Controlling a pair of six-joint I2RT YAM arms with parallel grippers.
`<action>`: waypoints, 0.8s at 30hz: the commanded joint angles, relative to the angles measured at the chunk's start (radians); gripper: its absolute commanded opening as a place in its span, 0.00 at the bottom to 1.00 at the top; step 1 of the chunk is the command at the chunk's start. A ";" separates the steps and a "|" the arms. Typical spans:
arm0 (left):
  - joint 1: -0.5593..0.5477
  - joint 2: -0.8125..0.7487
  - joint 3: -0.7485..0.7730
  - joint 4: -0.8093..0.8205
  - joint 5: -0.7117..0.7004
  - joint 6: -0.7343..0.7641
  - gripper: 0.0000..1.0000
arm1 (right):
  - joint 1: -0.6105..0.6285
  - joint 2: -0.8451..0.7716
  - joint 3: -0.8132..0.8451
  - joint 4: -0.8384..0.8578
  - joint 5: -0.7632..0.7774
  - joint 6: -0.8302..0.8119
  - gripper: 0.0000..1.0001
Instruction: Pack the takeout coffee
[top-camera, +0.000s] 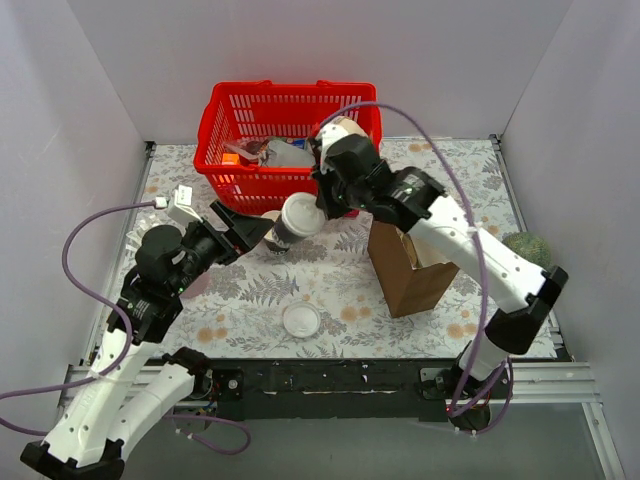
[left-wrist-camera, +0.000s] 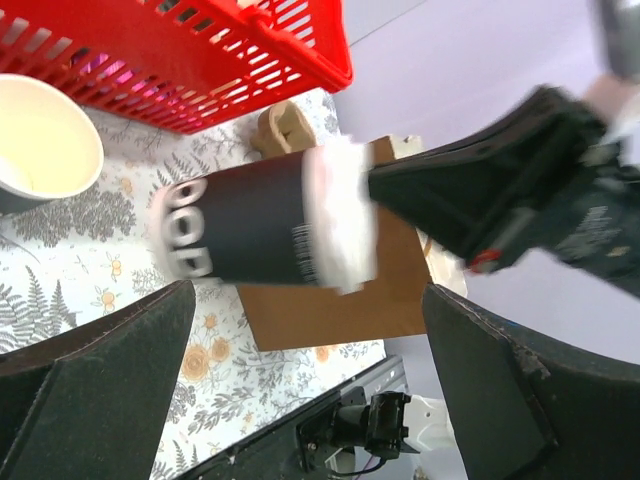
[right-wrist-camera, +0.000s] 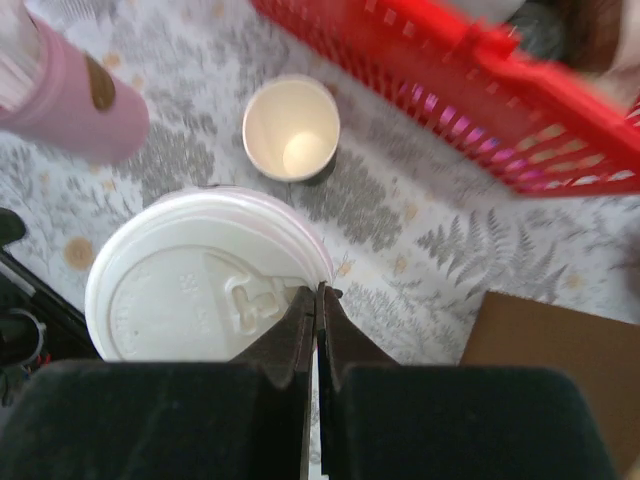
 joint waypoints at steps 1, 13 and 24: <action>0.001 -0.007 0.039 -0.005 -0.008 0.057 0.98 | -0.012 -0.125 0.234 -0.132 0.181 -0.027 0.01; 0.001 0.191 0.119 0.041 0.127 0.094 0.98 | -0.334 -0.291 0.340 -0.306 0.466 0.038 0.01; 0.003 0.237 0.079 0.072 0.156 0.097 0.98 | -0.452 -0.251 0.224 -0.406 0.408 0.047 0.01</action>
